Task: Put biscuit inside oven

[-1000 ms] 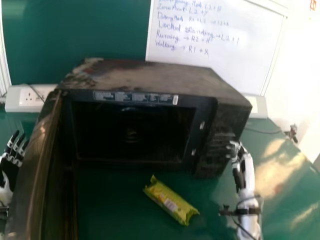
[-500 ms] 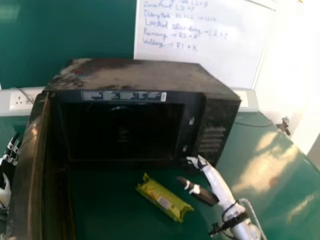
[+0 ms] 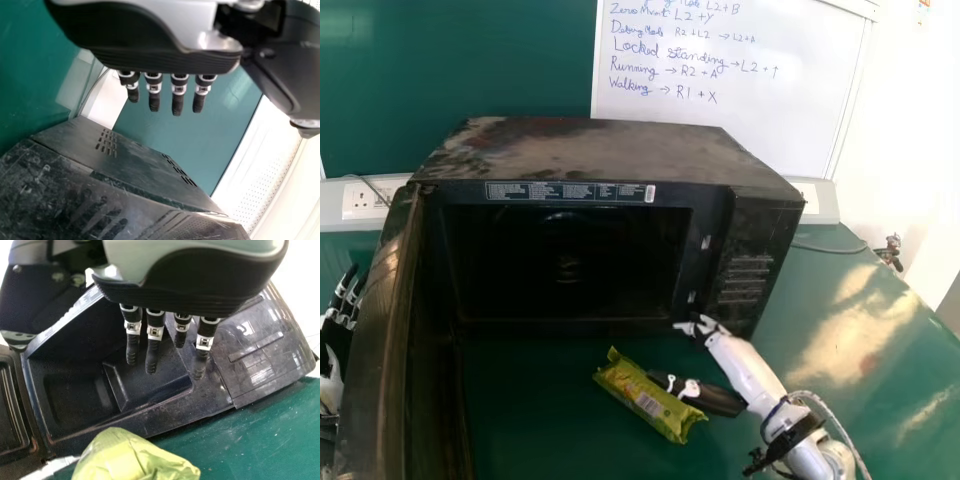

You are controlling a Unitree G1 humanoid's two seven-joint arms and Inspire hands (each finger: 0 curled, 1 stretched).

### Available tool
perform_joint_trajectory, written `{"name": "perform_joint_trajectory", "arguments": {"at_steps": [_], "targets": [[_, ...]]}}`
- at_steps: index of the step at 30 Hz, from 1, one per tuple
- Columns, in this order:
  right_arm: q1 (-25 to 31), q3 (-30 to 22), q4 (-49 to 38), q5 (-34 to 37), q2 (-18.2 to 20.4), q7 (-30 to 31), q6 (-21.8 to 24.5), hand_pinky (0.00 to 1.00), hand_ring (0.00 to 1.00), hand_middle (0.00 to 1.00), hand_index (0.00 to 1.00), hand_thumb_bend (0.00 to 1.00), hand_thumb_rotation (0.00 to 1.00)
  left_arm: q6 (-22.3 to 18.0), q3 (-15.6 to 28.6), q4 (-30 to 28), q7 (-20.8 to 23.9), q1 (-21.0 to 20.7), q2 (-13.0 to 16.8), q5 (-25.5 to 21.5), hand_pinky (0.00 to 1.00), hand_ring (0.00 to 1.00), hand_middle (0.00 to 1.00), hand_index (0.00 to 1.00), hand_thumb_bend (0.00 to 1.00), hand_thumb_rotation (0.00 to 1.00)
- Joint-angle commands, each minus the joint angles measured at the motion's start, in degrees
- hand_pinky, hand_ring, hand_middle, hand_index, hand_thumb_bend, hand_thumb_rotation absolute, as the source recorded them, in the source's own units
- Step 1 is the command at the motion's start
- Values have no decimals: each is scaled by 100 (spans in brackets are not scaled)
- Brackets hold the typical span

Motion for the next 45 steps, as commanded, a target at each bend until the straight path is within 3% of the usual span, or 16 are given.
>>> {"name": "perform_joint_trajectory", "arguments": {"at_steps": [1, 18, 25, 34, 45], "targets": [[25, 22, -174, -44, -84, 113, 117, 74, 81, 82, 86, 100, 76, 19, -33, 163, 11, 171, -233, -29, 0, 73, 82, 97, 0, 0], [-42, 153, -947, -351, -294, 1020, 1001, 81, 88, 89, 94, 100, 77, -25, -28, 198, -14, 144, -243, -36, 0, 70, 81, 97, 0, 0], [-209, 293, -1310, -519, -468, 1617, 1506, 83, 90, 90, 96, 100, 71, -73, -19, 267, -26, 133, -223, -13, 0, 70, 80, 96, 0, 0], [-372, 606, -1854, -1405, -562, 2175, 2170, 86, 88, 88, 95, 100, 63, -18, -33, 183, 2, 161, -232, -20, 0, 72, 82, 97, 0, 0], [-706, 946, -2070, -2004, -544, 2624, 2272, 89, 91, 88, 95, 100, 58, 4, -51, 79, 43, 215, -260, -31, 0, 72, 82, 97, 0, 0]]}}
